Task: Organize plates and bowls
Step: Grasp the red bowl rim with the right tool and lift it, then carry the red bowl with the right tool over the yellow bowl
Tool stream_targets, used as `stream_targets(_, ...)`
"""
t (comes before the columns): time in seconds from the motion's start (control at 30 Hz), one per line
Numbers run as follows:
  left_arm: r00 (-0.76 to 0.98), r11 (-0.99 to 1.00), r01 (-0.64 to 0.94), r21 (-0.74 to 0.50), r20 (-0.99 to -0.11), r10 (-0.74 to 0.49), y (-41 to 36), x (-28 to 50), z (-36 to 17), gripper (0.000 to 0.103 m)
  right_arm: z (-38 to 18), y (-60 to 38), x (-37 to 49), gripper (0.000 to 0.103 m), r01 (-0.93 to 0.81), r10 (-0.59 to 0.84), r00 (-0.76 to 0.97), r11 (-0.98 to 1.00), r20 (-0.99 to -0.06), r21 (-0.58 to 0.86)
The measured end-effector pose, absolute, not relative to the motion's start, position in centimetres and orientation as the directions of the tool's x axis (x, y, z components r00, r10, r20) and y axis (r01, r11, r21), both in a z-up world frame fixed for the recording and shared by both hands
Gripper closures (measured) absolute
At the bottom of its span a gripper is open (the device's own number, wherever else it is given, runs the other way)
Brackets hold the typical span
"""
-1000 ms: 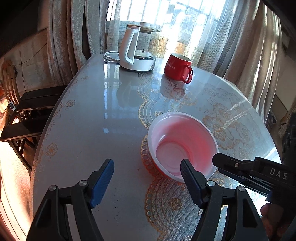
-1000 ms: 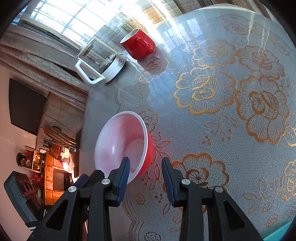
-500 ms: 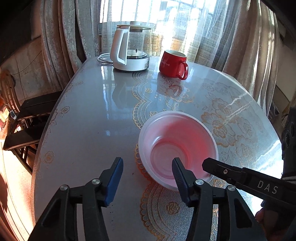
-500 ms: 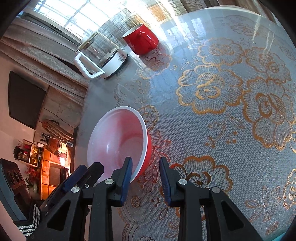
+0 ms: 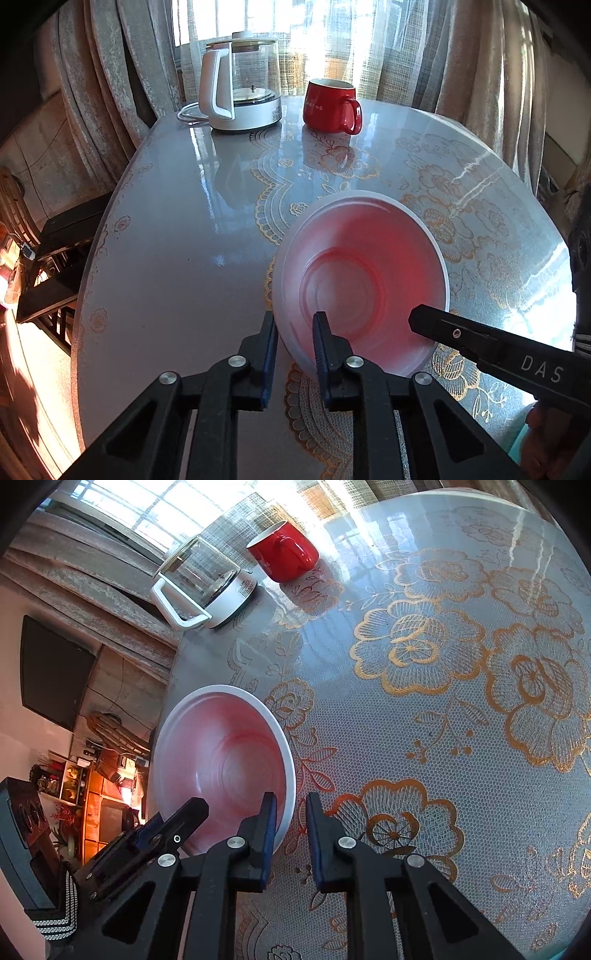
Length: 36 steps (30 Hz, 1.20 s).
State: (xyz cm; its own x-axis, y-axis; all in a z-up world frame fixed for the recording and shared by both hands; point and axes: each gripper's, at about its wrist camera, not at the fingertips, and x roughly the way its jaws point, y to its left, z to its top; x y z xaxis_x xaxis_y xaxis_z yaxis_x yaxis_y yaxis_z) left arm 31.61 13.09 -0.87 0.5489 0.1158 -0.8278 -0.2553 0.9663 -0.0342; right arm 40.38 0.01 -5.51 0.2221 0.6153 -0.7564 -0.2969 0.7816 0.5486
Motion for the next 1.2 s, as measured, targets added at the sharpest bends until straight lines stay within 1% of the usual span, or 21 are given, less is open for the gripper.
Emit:
stream_targets(0.03,0.551,0.967,-0.252,-0.029,-0.826,0.119,13.0,31.5,-0.8,0.087,-5.4,0.1,40.2,0.089,-0.301,0.613,0.223,0.783,-0.758,0.545)
stream_targets(0.13,0.563,0.97,-0.241,-0.017,-0.817,0.126,12.6,31.1,-0.5,0.088,-5.2,0.2,39.8,0.091,-0.31,0.619,0.225,0.778,-0.753,0.547)
stream_targets(0.47,0.605,0.977,-0.212,0.022,-0.783,0.148,11.2,28.7,0.5,0.088,-3.7,-0.9,37.9,0.091,-0.324,0.618,0.247,0.778,-0.746,0.538)
stream_targets(0.67,0.63,0.978,-0.21,-0.007,-0.766,0.13,10.7,26.7,1.3,0.088,-2.9,-1.8,36.4,0.091,-0.327,0.63,0.261,0.77,-0.731,0.548)
stream_targets(0.8,0.654,0.979,-0.204,-0.005,-0.745,0.133,10.0,25.1,2.2,0.088,-2.0,-2.4,34.9,0.091,-0.335,0.635,0.279,0.767,-0.72,0.547)
stream_targets(0.93,0.679,0.978,-0.205,-0.038,-0.726,0.114,9.5,22.9,3.2,0.088,-0.8,-3.3,32.7,0.091,-0.356,0.639,0.317,0.765,-0.7,0.537)
stream_targets(1.2,0.72,0.976,-0.214,-0.038,-0.681,0.132,8.0,18.5,4.4,0.088,0.5,-4.8,28.1,0.091,-0.384,0.658,0.364,0.751,-0.659,0.538)
